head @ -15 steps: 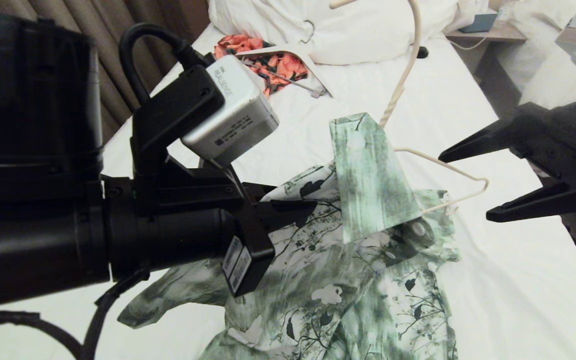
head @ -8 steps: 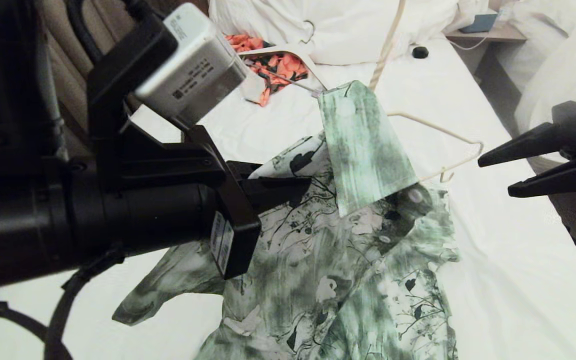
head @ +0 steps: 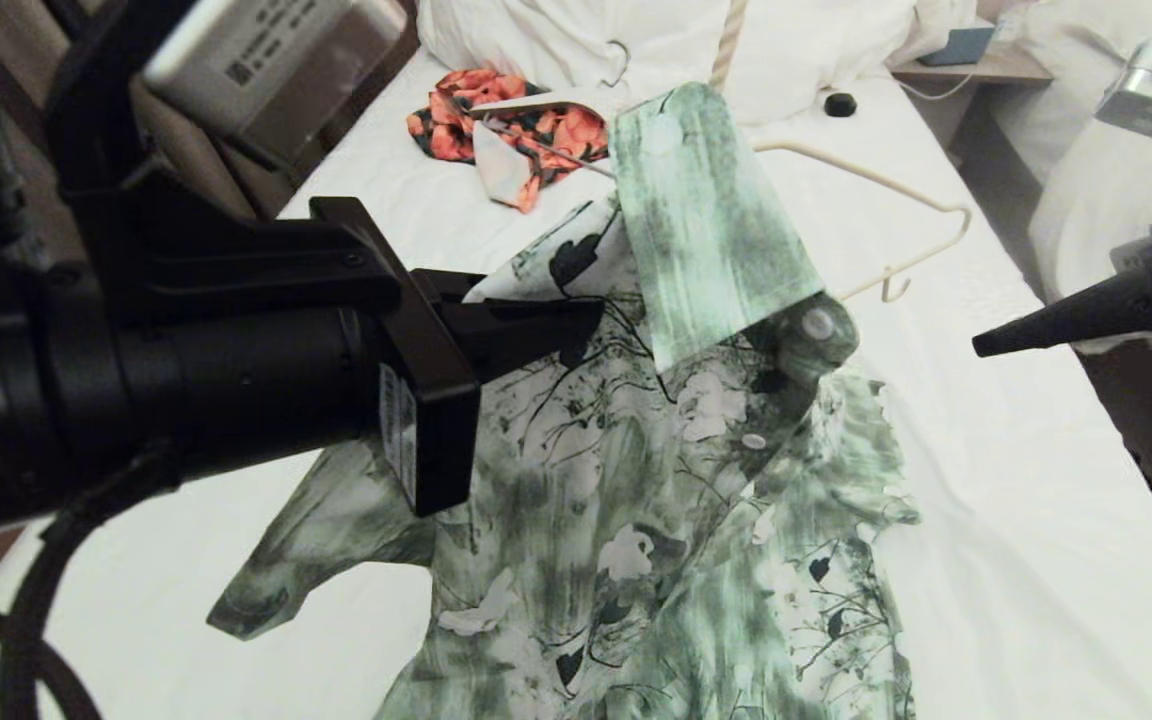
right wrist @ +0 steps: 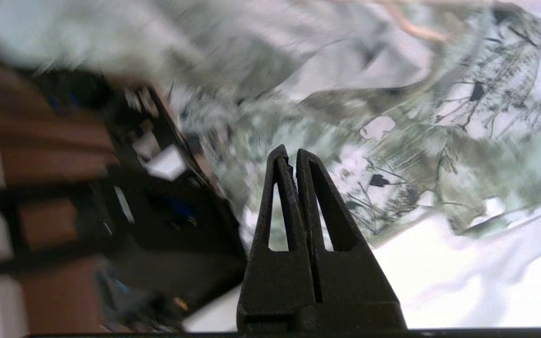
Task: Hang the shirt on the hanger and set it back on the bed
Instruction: Hook the other side of the shirt onto the hanger
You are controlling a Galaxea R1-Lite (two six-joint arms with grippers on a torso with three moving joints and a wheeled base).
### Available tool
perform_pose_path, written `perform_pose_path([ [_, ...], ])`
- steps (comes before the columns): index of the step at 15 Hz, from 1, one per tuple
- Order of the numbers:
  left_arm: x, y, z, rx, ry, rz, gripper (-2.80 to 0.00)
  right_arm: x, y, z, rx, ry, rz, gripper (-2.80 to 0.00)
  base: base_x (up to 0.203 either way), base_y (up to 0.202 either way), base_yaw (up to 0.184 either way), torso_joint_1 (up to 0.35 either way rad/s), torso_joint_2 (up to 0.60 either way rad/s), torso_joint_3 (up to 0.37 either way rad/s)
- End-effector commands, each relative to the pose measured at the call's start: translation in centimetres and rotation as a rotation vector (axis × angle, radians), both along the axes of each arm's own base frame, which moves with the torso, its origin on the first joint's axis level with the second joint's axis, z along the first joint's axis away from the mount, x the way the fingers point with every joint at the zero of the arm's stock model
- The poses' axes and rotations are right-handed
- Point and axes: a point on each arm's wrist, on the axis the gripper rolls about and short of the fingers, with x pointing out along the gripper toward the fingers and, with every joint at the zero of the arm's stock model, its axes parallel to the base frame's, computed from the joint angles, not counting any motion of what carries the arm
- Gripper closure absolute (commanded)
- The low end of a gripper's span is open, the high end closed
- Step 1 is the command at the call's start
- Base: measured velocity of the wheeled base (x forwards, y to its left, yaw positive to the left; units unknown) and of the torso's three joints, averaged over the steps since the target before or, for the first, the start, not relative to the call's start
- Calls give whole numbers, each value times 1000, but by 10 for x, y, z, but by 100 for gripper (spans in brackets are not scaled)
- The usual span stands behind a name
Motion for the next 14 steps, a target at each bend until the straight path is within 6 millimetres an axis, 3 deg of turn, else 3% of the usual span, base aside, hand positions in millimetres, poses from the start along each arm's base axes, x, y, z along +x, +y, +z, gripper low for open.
perform_pose_path([
  [1,-2,3,6,-20,-16,8,0,8,1,-2,41,75,-51,0,0,0,0,0,0,0],
  [3,-3,5,16,-48,-34,15,0,21,4,-6,77,145,-112,0,0,0,0,0,0,0],
  [7,-6,11,33,-97,-68,35,0,25,10,-13,93,227,-129,0,0,0,0,0,0,0],
  [14,-10,16,47,-123,-87,40,0,59,49,-31,180,340,-153,0,0,0,0,0,0,0],
])
